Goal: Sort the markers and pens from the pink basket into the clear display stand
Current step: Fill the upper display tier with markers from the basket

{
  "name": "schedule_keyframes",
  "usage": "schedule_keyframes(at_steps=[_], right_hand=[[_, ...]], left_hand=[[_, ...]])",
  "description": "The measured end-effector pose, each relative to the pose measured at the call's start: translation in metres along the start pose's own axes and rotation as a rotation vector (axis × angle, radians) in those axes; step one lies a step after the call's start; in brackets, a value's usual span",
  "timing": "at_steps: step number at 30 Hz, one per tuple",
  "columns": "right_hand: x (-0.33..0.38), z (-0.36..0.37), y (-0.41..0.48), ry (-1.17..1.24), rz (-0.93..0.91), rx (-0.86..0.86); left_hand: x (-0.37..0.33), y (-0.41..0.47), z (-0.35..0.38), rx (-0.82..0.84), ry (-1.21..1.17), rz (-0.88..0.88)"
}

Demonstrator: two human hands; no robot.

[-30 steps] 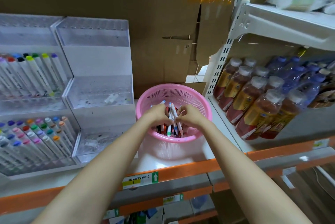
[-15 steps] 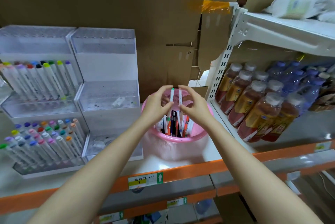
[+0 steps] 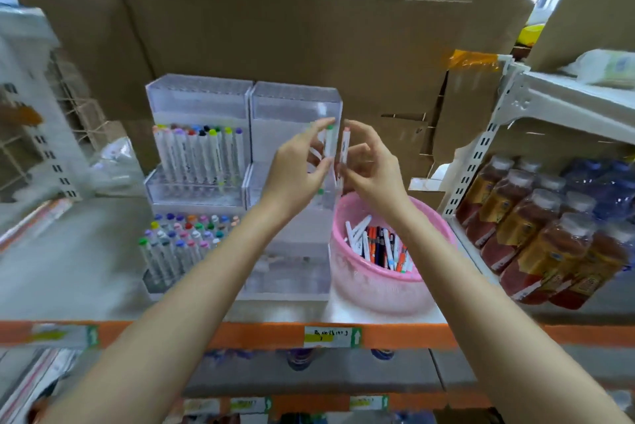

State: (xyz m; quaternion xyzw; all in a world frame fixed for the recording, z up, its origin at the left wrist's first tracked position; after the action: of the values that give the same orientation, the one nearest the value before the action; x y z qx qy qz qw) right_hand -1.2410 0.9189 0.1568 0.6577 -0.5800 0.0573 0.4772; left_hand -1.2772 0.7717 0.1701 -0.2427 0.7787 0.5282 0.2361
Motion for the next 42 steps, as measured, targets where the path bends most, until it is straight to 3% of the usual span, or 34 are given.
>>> schedule_keyframes(at_steps=[16, 29, 42], right_hand=[[0.085, 0.116, 0.065, -0.01, -0.083, -0.04], [0.09, 0.141, 0.084, -0.073, -0.076, -0.131], [0.087, 0.14, 0.077, -0.096, -0.077, -0.149]], left_hand=[[0.048, 0.014, -0.148, -0.189, 0.065, -0.064], [0.075, 0.037, -0.156, -0.153, -0.061, -0.023], [0.079, 0.035, -0.149, -0.055, 0.081, 0.06]])
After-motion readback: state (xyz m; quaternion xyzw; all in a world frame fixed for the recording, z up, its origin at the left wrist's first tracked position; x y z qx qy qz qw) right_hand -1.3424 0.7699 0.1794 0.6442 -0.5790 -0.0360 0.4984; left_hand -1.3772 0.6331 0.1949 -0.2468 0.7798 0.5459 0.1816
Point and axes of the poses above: each hand's wrist, its own y-axis towards the middle knuckle, its own z-axis out of the palm, x = y × z, the point moved 2 cm from there along y, towards the middle knuckle, and after that the axes turned 11 degrees about -y, right-handed, at the moved point
